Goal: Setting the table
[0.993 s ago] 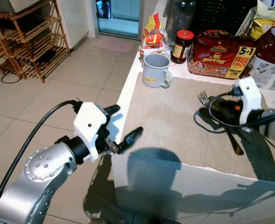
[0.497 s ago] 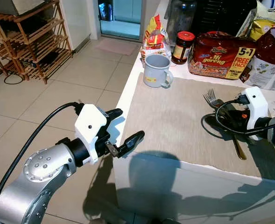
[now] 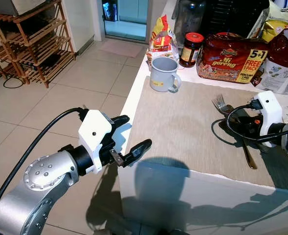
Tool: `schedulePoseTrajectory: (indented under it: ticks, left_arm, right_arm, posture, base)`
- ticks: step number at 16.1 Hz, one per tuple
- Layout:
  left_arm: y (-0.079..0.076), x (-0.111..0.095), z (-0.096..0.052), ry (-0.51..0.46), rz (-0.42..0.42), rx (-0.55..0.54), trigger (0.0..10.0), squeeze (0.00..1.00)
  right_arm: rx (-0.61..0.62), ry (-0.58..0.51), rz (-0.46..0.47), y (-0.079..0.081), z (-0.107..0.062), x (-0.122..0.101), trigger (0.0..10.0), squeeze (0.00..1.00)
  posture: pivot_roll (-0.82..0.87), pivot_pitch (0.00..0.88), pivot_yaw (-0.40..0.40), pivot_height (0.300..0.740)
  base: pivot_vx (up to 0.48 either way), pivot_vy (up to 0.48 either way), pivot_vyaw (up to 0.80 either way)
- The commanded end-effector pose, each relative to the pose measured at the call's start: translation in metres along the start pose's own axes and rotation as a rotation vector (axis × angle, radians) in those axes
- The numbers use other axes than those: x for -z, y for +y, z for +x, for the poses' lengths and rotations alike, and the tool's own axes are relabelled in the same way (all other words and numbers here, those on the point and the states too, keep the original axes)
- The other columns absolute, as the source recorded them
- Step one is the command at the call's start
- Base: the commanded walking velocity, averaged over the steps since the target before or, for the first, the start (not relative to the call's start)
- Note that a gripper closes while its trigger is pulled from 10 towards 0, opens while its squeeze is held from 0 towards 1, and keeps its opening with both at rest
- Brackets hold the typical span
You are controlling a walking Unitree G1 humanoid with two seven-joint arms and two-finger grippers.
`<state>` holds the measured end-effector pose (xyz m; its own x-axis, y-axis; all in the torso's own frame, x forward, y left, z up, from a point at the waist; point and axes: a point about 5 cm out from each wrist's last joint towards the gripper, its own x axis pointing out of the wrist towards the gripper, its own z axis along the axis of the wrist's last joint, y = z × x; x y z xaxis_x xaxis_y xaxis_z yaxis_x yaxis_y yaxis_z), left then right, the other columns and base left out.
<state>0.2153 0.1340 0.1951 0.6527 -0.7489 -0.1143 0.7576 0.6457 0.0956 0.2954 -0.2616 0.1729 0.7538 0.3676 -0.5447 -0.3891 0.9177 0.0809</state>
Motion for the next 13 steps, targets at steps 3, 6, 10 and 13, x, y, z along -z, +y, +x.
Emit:
schedulePoseTrajectory:
  ticks: [3, 6, 10, 13]
  left_arm:
    - [-0.0042, -0.0036, 0.0009, -0.007, 0.01, 0.032, 10.0, 0.0]
    - [-0.0049, -0.0013, 0.001, 0.0, 0.007, 0.036, 10.0, 0.0]
    - [-0.0058, -0.0009, 0.0027, -0.004, 0.0, 0.037, 10.0, 0.0]
    - [-0.006, -0.0015, 0.0022, -0.008, -0.001, 0.032, 10.0, 0.0]
  right_arm:
    - [0.008, 0.046, 0.031, -0.0029, -0.0006, 0.0118, 0.0, 0.0]
    - [0.002, 0.053, 0.031, -0.0024, -0.002, 0.0131, 0.0, 0.0]
    - [0.005, 0.06, 0.034, -0.0036, -0.0052, 0.0143, 0.0, 0.0]
    - [0.0, 0.038, 0.04, -0.0026, -0.0082, 0.0105, 0.0, 0.0]
  posture:
    - [0.07, 0.044, -0.026, 0.74]
    - [0.06, 0.048, -0.022, 0.74]
    - [0.05, 0.05, -0.022, 0.74]
    - [0.06, 0.053, -0.026, 0.74]
  base:
    - [0.0, 0.0, 0.0]
    - [0.0, 0.0, 0.0]
    - [0.0, 0.0, 0.0]
    - [0.0, 0.0, 0.0]
